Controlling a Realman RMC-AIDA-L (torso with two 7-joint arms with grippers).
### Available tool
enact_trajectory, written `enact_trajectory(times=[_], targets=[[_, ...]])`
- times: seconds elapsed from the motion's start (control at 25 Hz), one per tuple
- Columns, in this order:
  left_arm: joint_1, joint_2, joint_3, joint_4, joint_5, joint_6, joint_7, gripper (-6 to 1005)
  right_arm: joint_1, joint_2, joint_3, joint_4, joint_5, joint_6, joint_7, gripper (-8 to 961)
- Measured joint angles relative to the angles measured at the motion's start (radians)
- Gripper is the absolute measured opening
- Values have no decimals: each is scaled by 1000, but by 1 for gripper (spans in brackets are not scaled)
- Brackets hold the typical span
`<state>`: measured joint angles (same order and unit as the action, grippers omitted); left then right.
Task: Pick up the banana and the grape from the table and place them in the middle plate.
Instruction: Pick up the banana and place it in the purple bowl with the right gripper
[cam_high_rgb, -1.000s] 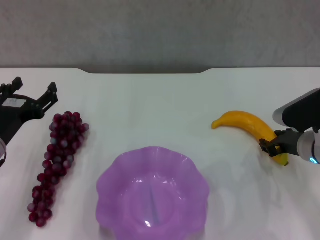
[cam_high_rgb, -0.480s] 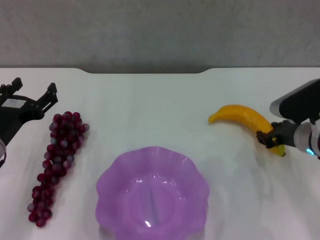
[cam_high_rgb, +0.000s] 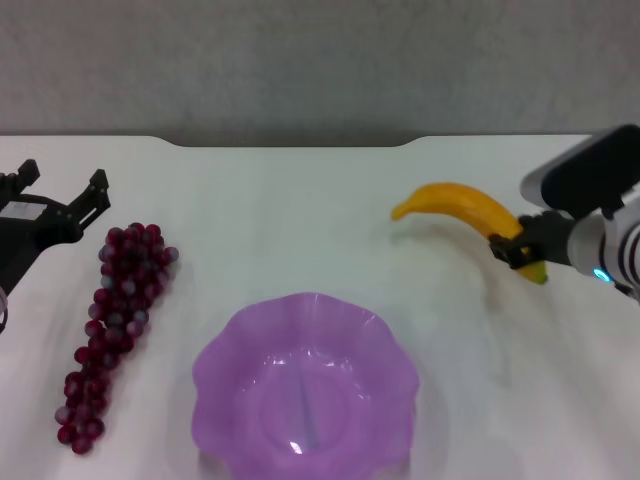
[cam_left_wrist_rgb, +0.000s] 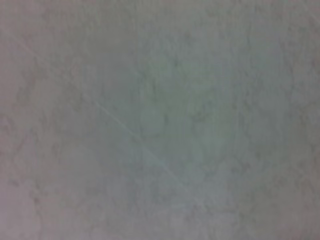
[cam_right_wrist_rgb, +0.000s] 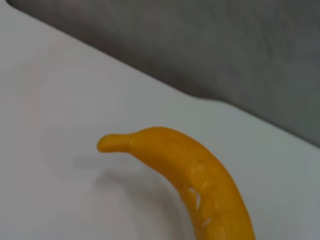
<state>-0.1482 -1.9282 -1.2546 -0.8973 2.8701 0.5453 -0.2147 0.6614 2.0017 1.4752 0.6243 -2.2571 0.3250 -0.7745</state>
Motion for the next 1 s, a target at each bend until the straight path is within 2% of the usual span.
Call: enact_trajectory(times=[0.12, 0.24, 0.52, 0.72, 1.0], targets=[[0, 0, 0, 0, 0, -3, 0, 780, -30, 1, 0, 104, -29, 42, 2, 470], [-2, 0, 2, 0, 0, -4, 0, 779, -91, 7, -21, 252, -88, 84, 21, 470], [-2, 0, -2, 0, 0, -1, 0, 777, -200, 8, -209, 530, -285, 118, 223, 470], [-4, 0, -2, 0, 0, -1, 0, 775, -217, 7, -354, 628, -345, 145, 302, 469], [-3, 0, -2, 0, 0, 1, 0, 773, -222, 7, -531, 689, -350, 148, 344, 469]])
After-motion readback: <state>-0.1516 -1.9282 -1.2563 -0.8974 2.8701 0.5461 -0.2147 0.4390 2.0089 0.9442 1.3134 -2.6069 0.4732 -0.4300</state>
